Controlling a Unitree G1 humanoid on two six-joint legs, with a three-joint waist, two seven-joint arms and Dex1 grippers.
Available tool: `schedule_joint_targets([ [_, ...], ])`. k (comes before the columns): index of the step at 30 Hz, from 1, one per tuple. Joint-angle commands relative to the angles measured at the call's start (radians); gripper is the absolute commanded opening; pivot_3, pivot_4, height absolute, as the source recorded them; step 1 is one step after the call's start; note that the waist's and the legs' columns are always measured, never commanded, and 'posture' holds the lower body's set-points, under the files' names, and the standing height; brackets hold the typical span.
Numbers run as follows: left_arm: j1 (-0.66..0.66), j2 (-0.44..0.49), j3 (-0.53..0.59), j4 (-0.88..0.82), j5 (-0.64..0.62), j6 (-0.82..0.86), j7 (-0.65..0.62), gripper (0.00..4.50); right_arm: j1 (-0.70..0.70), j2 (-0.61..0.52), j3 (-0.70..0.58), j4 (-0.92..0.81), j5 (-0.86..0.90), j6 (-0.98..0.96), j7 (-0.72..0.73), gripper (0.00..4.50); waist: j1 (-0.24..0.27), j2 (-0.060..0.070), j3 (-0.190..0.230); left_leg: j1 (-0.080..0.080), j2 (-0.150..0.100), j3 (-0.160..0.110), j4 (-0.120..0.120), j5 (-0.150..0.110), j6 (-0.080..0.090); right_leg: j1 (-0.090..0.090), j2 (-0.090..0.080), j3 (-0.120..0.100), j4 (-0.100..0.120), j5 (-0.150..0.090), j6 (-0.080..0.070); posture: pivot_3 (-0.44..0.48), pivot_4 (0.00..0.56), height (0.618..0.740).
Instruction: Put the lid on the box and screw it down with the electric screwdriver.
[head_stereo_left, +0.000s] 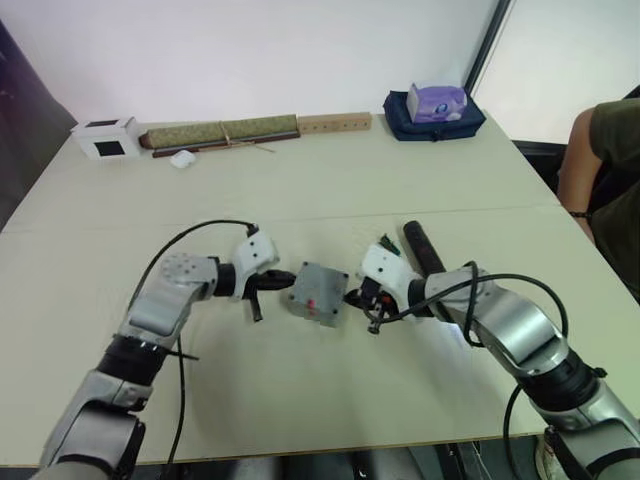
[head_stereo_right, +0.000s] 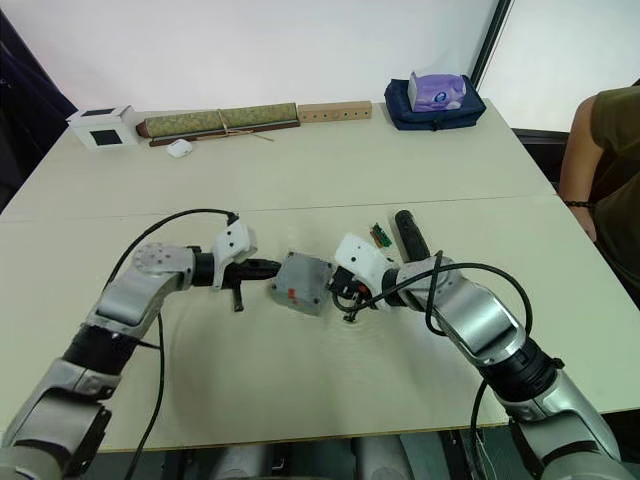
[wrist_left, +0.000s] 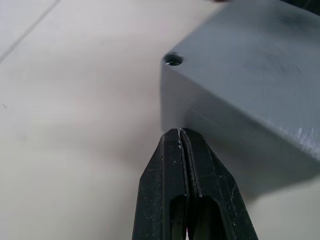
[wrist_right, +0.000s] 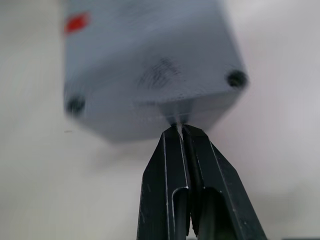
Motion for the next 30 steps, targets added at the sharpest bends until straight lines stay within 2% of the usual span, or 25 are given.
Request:
schedule_joint_targets([
  [1, -0.032, -0.028, -0.028, 0.009, 0.012, -0.056, -0.021, 0.0, -0.021, -0.006, -0.024, -0.083, 0.034, 0.012, 0.019, 0.06, -0.003, 0.0, 0.0, 0.0, 0.0, 0.0, 0.0, 0.0, 0.0, 0.0, 0.0, 0.0, 0.0, 0.0, 0.0, 0.0, 0.15, 0.74],
  [4, -0.033, -0.008, -0.021, 0.022, 0.026, -0.068, -0.035, 0.0, -0.031, -0.034, -0.029, -0.082, 0.017, 0.008, 0.016, 0.06, -0.006, 0.0, 0.0, 0.0, 0.0, 0.0, 0.0, 0.0, 0.0, 0.0, 0.0, 0.0, 0.0, 0.0, 0.0, 0.0, 0.15, 0.74],
  [8, 0.019, 0.095, -0.006, -0.03, 0.016, -0.059, -0.112, 0.0, -0.061, -0.086, -0.037, -0.009, -0.047, -0.051, 0.002, 0.06, -0.008, 0.0, 0.0, 0.001, 0.0, 0.0, 0.0, 0.0, 0.0, 0.0, 0.0, 0.0, 0.001, 0.0, 0.0, 0.0, 0.15, 0.74],
  [12, 0.093, 0.187, 0.005, -0.117, -0.002, -0.038, -0.169, 0.0, -0.082, -0.082, -0.053, 0.078, -0.077, -0.113, -0.003, 0.06, -0.004, 0.0, 0.0, 0.001, 0.0, 0.0, 0.0, 0.0, 0.0, 0.0, 0.0, 0.0, 0.0, 0.0, 0.0, 0.0, 0.15, 0.74],
  [15, 0.138, 0.222, 0.016, -0.188, -0.027, -0.003, -0.185, 0.0, -0.089, -0.058, -0.05, 0.124, -0.095, -0.151, -0.008, 0.06, -0.002, 0.0, 0.0, 0.0, 0.0, 0.0, 0.0, 0.0, 0.0, 0.0, 0.0, 0.0, 0.0, 0.0, 0.0, 0.0, 0.15, 0.74],
  [22, 0.148, 0.186, 0.011, -0.275, -0.065, 0.071, -0.147, 0.0, -0.079, 0.014, -0.003, 0.153, -0.104, -0.179, 0.014, 0.06, -0.003, 0.0, 0.0, 0.0, 0.0, 0.0, 0.0, 0.0, 0.0, 0.0, -0.001, 0.0, 0.001, 0.0, 0.0, 0.0, 0.15, 0.74],
  [30, 0.085, 0.147, 0.011, -0.209, -0.039, 0.049, -0.12, 0.0, -0.037, 0.033, 0.016, 0.062, -0.053, -0.115, 0.059, 0.06, -0.003, 0.0, 0.0, 0.001, 0.0, 0.0, 0.0, 0.0, 0.0, 0.0, 0.0, 0.0, 0.001, 0.0, 0.0, 0.0, 0.15, 0.74],
])
